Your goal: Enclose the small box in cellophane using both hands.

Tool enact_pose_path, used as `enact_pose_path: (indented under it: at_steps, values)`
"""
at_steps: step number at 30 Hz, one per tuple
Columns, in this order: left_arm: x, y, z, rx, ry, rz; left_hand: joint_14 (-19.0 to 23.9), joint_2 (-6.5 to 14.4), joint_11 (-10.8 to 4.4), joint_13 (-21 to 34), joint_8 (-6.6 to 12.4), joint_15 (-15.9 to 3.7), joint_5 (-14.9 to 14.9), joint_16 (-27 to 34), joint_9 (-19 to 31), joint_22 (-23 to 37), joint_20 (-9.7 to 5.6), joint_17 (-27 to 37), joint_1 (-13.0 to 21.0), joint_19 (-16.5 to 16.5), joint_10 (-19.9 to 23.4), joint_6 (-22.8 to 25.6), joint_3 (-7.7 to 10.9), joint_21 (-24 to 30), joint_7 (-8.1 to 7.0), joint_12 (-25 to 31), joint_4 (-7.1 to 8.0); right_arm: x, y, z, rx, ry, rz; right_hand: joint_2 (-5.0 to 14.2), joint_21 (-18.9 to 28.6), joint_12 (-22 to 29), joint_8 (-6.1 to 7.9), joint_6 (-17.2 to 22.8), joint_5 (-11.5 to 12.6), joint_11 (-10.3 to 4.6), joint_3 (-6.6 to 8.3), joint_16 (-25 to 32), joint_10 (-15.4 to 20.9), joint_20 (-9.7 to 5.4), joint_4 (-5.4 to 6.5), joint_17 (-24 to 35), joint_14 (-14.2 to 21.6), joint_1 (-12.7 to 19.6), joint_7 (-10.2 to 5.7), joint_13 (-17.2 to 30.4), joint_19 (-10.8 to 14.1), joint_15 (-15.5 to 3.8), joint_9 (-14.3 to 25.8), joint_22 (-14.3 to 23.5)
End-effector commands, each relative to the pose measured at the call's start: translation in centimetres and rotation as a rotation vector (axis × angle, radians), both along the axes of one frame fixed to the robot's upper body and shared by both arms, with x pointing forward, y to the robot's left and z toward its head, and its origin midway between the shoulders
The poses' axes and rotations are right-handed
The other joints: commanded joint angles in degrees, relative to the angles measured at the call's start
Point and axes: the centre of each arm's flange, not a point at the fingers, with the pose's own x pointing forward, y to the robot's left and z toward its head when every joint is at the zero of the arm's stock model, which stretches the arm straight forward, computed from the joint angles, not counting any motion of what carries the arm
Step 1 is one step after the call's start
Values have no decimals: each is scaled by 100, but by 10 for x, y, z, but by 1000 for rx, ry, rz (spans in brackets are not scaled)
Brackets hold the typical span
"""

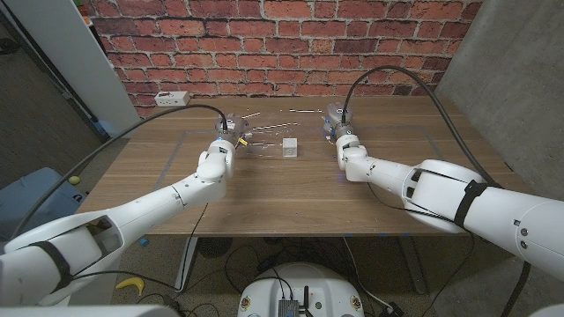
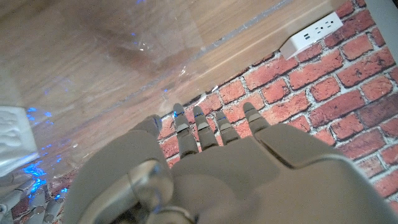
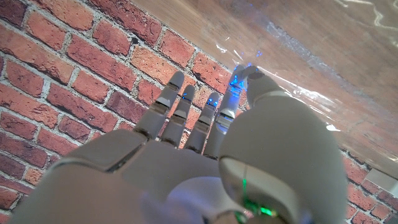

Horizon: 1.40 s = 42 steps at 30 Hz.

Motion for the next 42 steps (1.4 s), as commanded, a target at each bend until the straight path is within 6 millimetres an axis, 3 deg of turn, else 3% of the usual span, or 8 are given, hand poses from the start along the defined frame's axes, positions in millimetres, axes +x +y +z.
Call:
enact_pose_path:
  at_steps: [1, 4, 12, 17, 21, 28, 39, 42]
  values:
    - [10, 1, -3, 6, 153, -27, -131, -5, 1, 20, -32, -22, 26, -3, 11, 21, -6, -6, -130, -73, -111, -226, 76, -6, -20, -18, 39, -4, -2, 4, 33, 6, -26, -53, -19, -40, -380, -736, -73, 44, 59, -45, -260, 108, 1, 11, -79, -175, -155, 22, 2, -756, -27, 2]
    - [12, 1, -4, 14, 162, -19, -173, -31, 24, 20, -7, -21, 25, 5, 9, 19, -13, -12, -185, -106, -222, -287, 113, -2, -45, -29, 31, -5, -3, 6, 49, 6, -35, -68, -24, -62, -617, -1332, -102, 54, 79, -70, -495, 137, 7, 14, -157, -264, -154, 26, -13, -700, -35, 2]
    - [16, 0, -4, 36, 178, -3, -291, -24, -37, 20, -6, 23, 31, 7, 7, 18, 35, -17, -275, -170, -372, -506, 193, 6, 28, -23, 16, -7, -9, 8, 90, 12, -67, -90, -33, -73, -740, -2607, -159, 113, 92, -102, -955, 185, 25, 30, -326, -462, -127, 30, -50, -609, -45, 5]
    - [19, -1, -3, 52, 184, 5, -372, 21, -24, 20, -9, 32, 45, 1, 8, 20, 42, -18, -302, -206, -483, -637, 283, 12, 33, -30, 11, -11, -15, 11, 160, -8, -65, -65, -32, -78, -702, -2686, -166, 114, 95, -98, -1034, 193, 45, 40, -346, -502, -131, 30, -51, -594, -47, 6]
    - [21, -2, -2, 62, 181, 7, -393, 23, 9, 21, -5, 35, 50, 10, 8, 21, 50, -19, -320, -228, -541, -704, 332, 15, 37, -30, 7, -19, -21, 14, 217, -34, -25, 35, -8, -6, -557, -2435, -175, 161, 139, -65, -943, 176, 64, 56, -310, -527, -73, 29, 3, -614, -47, 7]
    - [23, -3, -1, 59, 170, 8, -457, -23, 70, 22, -25, 61, 45, 22, 9, 24, 53, -17, -406, -249, -718, -995, 419, 38, -20, -32, 10, -42, -30, 12, 286, -10, 62, 217, 5, 59, -537, -2358, -316, 324, 53, 18, -804, 156, 299, 144, -268, -908, 71, 28, 22, -524, -52, 14]
    - [26, -2, -4, 25, 165, -24, -825, 4, 79, 28, -35, 231, 72, 35, 12, 44, 144, 40, -1129, -402, -1558, -2261, 476, 77, -381, -60, 175, -80, -26, -16, 303, 58, 128, 303, -8, 64, -550, -2403, -431, 380, -6, 46, -789, 183, 431, 188, -269, -1151, 126, 28, -25, -485, -52, 18]
    - [29, -2, -5, 23, 185, -31, -966, 19, 69, 23, -40, 210, 97, 37, 7, 53, 118, 47, -1305, -495, -1785, -2637, 547, 71, -384, -58, 184, -94, -28, -21, 318, 95, 165, 316, -10, 70, -545, -2389, -444, 387, -1, 51, -771, 189, 434, 187, -251, -1163, 125, 27, -32, -482, -52, 18]
